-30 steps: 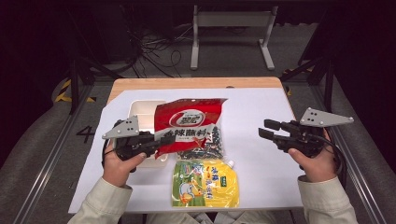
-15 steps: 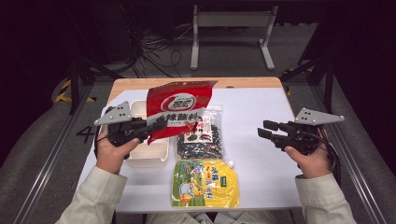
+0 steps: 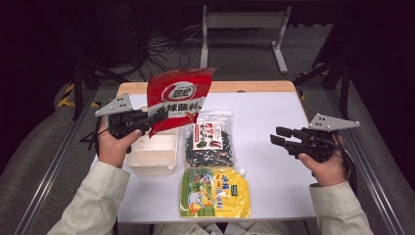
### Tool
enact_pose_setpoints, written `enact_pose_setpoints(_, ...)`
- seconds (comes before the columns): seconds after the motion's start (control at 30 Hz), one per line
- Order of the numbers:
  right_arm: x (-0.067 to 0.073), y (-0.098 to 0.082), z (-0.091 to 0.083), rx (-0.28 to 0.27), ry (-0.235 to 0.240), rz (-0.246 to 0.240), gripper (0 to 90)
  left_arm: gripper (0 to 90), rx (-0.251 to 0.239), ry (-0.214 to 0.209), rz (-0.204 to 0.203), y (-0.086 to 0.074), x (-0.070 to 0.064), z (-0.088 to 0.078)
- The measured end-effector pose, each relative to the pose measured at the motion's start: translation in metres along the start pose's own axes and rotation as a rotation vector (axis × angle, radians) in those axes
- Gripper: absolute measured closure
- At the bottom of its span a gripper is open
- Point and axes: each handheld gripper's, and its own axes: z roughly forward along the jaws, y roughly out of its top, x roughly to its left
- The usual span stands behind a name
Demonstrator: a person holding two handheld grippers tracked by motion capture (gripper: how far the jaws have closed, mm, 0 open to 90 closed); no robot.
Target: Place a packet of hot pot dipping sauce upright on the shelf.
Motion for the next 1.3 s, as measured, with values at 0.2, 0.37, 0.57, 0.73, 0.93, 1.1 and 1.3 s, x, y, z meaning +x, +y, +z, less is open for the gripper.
enact_pose_setpoints(0.2, -0.001, -0.002, -0.001, 0.002, -0.001, 0.005, 59.1, 88.6, -0.016, 0.028, -0.005, 0.003, 0.011, -0.004)
enact_pose_setpoints(0.37, 0.000, -0.004, -0.004, 0.001, -0.001, 0.014, 59.2, 88.6, -0.005, 0.043, -0.008, 0.003, 0.019, -0.006)
enact_pose_setpoints(0.57, -0.001, -0.008, -0.011, 0.003, -0.015, 0.023, 59.2, 88.6, -0.002, 0.058, -0.013, 0.000, 0.035, -0.010)
enact_pose_setpoints(0.73, -0.001, -0.012, -0.015, 0.004, -0.025, 0.030, 59.2, 88.6, 0.011, 0.064, -0.016, -0.005, 0.045, -0.008)
enact_pose_setpoints(0.93, -0.001, -0.015, -0.021, 0.001, -0.036, 0.040, 58.6, 88.6, 0.012, 0.075, -0.013, -0.013, 0.058, -0.003)
enact_pose_setpoints(1.1, -0.001, -0.017, -0.022, -0.002, -0.035, 0.047, 57.7, 88.7, -0.001, 0.074, -0.019, -0.024, 0.067, 0.003)
enact_pose_setpoints(1.3, -0.001, -0.018, -0.023, -0.005, -0.035, 0.043, 57.0, 88.7, 0.030, 0.100, -0.013, -0.033, 0.076, 0.009)
